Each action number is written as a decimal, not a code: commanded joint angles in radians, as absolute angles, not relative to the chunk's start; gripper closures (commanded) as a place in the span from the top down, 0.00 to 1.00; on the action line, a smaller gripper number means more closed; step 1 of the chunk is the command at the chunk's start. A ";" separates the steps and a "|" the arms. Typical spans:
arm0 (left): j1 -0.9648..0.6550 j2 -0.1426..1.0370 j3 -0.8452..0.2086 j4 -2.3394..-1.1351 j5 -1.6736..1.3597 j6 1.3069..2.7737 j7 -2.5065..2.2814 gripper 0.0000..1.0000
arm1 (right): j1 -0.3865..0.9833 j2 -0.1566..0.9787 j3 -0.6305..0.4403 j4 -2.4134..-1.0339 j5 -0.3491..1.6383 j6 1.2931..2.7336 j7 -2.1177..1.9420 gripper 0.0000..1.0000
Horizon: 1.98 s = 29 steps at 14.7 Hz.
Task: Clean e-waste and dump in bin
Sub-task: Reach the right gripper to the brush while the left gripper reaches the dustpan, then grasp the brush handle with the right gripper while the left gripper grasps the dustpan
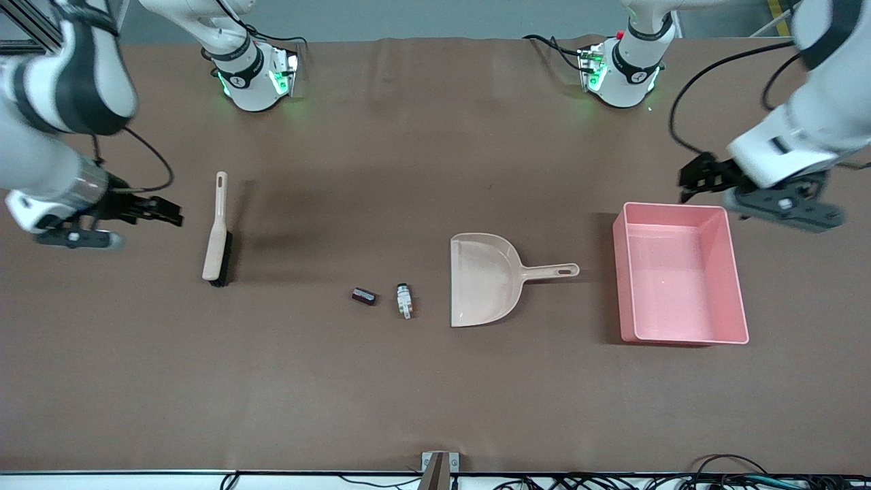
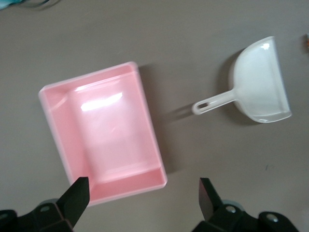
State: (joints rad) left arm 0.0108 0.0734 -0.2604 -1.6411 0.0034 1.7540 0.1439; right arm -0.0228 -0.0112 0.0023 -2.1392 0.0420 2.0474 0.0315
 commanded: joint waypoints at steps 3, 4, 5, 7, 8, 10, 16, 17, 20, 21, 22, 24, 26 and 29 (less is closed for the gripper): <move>0.008 0.153 -0.423 -1.776 0.015 1.978 0.221 0.98 | -0.014 -0.161 0.005 -2.602 0.043 2.424 -0.014 1.00; 0.009 0.194 -0.448 -1.790 0.015 2.027 0.285 0.97 | -0.015 -0.158 0.003 -2.653 0.043 2.494 -0.021 1.00; 0.008 0.225 -0.462 -1.805 0.017 2.077 0.345 0.96 | -0.011 -0.158 0.005 -2.687 0.043 2.544 -0.023 1.00; -0.005 0.261 -0.466 -1.857 0.066 2.188 0.415 0.92 | 0.015 -0.153 0.003 -2.756 0.043 2.664 -0.023 1.00; -0.008 0.291 -0.466 -1.873 0.115 2.247 0.467 0.89 | 0.020 -0.146 0.003 -2.791 0.043 2.739 -0.025 1.00; -0.012 0.366 -0.468 -1.875 0.153 2.318 0.573 0.83 | 0.021 -0.115 0.003 -2.815 0.041 2.805 -0.026 0.99; -0.058 0.508 -0.468 -1.875 0.242 2.427 0.650 0.74 | -0.038 -0.092 0.002 -2.824 0.041 2.818 -0.144 0.90; -0.058 0.524 -0.466 -1.876 0.253 2.453 0.655 0.74 | -0.040 -0.081 0.002 -2.827 0.041 2.827 -0.144 0.87; -0.054 0.569 -0.468 -1.879 0.360 2.519 0.655 0.69 | -0.061 -0.038 0.002 -2.827 0.043 2.856 -0.143 0.72; -0.055 0.575 -0.468 -1.878 0.377 2.534 0.657 0.67 | -0.061 -0.035 0.002 -2.827 0.043 2.853 -0.141 0.60; -0.055 0.584 -0.468 -1.878 0.388 2.543 0.657 0.67 | -0.064 -0.035 0.002 -2.827 0.043 2.847 -0.137 0.44; -0.057 0.592 -0.468 -1.881 0.402 2.554 0.658 0.66 | -0.069 -0.035 0.003 -2.826 0.055 2.838 -0.127 0.04; -0.055 0.586 -0.468 -1.896 0.402 2.554 0.660 0.66 | -0.068 -0.035 0.003 -2.824 0.057 2.830 -0.092 0.00; -0.045 0.578 -0.482 -1.898 0.402 2.554 0.664 0.66 | -0.061 -0.022 0.005 -2.809 0.057 2.812 -0.055 0.00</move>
